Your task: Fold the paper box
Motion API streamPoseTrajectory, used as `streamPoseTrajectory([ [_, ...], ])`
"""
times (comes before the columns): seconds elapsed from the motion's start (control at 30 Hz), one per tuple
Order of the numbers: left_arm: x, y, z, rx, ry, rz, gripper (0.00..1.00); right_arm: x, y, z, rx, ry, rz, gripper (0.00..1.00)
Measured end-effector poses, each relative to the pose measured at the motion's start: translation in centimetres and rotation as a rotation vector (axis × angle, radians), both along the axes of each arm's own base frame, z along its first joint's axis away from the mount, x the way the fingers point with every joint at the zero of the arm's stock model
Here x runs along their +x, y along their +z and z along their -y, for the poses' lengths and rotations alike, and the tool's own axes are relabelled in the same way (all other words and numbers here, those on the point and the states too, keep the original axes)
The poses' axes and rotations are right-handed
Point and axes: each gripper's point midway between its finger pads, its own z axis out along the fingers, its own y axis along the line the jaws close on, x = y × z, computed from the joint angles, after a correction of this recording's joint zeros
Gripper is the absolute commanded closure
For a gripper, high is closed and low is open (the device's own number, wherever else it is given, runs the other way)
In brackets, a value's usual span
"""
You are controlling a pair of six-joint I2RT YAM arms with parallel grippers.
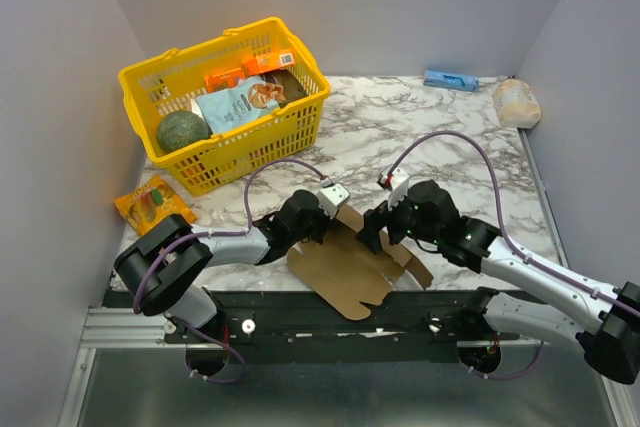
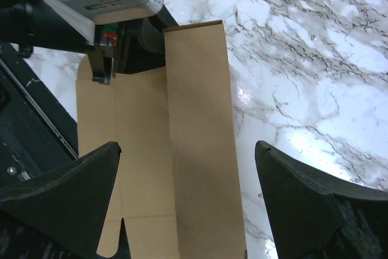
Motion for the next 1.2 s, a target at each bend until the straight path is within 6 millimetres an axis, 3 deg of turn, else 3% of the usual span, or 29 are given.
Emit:
streamPoseTrajectory([
  [0.53, -0.4, 0.0, 0.3, 0.009, -0.045, 0.007, 0.81, 0.4, -4.9, 0.6, -0.159, 0.001, -0.064, 0.03],
  [0.77, -0.3, 0.1, 0.3, 0.004, -0.045, 0.008, 0.82, 0.0, -5.4, 0.9, -0.169, -0.010, -0.095, 0.31],
  [0.87, 0.1, 0.2, 0.1, -0.002, -0.007, 0.010, 0.82, -0.1, -5.4, 0.8, -0.158, -0.022, -0.112, 0.38],
  [1.2, 1.4, 0.1, 1.0, 0.008, 0.163, 0.056, 0.82, -0.3, -5.7, 0.9, -0.157, -0.048, -0.141, 0.46],
])
